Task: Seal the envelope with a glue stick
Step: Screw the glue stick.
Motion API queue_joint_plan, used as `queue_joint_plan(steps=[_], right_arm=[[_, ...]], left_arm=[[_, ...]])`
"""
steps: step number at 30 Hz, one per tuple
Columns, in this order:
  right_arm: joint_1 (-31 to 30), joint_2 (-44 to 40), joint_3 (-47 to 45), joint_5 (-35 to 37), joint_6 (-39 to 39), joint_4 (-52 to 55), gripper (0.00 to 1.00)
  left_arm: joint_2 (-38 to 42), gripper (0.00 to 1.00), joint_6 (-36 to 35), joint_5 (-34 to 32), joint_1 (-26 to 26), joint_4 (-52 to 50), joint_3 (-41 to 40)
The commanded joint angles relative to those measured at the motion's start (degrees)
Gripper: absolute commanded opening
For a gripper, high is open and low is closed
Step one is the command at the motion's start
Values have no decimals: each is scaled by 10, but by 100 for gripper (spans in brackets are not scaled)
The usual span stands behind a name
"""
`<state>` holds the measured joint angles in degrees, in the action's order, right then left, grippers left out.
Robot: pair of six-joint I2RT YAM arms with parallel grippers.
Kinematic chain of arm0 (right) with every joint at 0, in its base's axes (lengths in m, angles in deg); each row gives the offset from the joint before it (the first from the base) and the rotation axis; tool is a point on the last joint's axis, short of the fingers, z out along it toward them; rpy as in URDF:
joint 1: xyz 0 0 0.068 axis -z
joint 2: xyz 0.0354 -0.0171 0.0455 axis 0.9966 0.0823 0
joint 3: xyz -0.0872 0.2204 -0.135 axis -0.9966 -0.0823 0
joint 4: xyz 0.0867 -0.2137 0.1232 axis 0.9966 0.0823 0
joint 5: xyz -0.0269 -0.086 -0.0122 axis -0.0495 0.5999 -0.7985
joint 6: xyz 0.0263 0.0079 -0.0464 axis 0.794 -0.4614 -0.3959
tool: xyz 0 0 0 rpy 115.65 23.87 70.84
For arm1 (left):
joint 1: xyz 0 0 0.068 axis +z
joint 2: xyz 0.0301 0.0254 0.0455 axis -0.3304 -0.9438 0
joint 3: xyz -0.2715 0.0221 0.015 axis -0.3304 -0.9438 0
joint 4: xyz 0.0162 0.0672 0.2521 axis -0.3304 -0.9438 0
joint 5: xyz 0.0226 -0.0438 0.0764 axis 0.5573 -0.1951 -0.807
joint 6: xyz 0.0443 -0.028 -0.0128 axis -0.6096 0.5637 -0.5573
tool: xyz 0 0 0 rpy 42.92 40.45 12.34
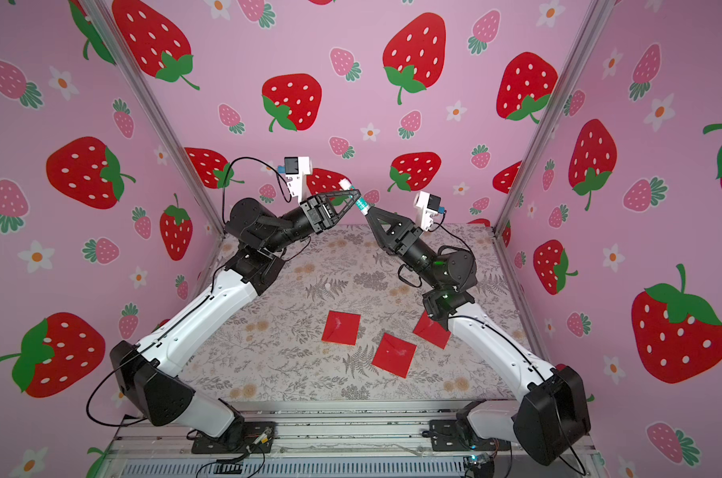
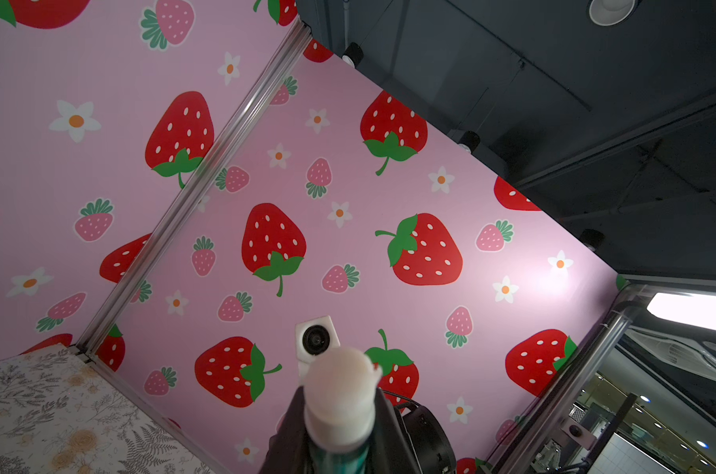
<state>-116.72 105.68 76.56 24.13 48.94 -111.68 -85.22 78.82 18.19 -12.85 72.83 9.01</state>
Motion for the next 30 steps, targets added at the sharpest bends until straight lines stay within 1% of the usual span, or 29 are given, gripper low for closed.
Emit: queue_joint_plan(steps=[1,4,7,9,12,13,15,16,18,20,21,24,26,28,30], right_arm=[[1,15,25,-16,31,-51,40],[1,22,25,-17,41,-60,29],[1,21,23,-19,42,-60,26],[1,19,19,-17,40,-58,20],[1,20,19,-16,35,-56,15],[1,19,20,-17,26,-53,12],[2,14,21,-15,-27,-17,8],[2,7,24,-15,-80,21,7],[2,-13,32,-8,-230,125,5],[-5,-33,34,32,-415,209,5],[-8,-36,30,49,-495,220,5],[-11,-32,30,61,-737,207,5],[-20,-20,25,37,-903,160,0],[-30,-1,15,12,-1055,107,0],[-38,17,10,-2,-1157,72,0]], left_arm=[[-5,0,4,2,-2,19,19],[-7,0,5,1,-2,20,20],[-6,0,2,-3,-2,17,20],[-6,0,0,-5,-2,15,21],[-9,0,2,-3,-3,15,24],[-9,0,2,-3,-3,15,25],[-11,0,4,-3,-5,15,25],[-10,0,6,-4,-5,15,24],[-9,0,7,-3,-6,13,26],[-7,0,7,-3,-6,9,24],[-5,0,6,-5,-6,7,23],[-1,0,4,-8,-9,4,21],[-2,0,6,-9,-11,3,20],[-3,0,8,-11,-13,2,22],[-6,0,11,-12,-13,0,25]])
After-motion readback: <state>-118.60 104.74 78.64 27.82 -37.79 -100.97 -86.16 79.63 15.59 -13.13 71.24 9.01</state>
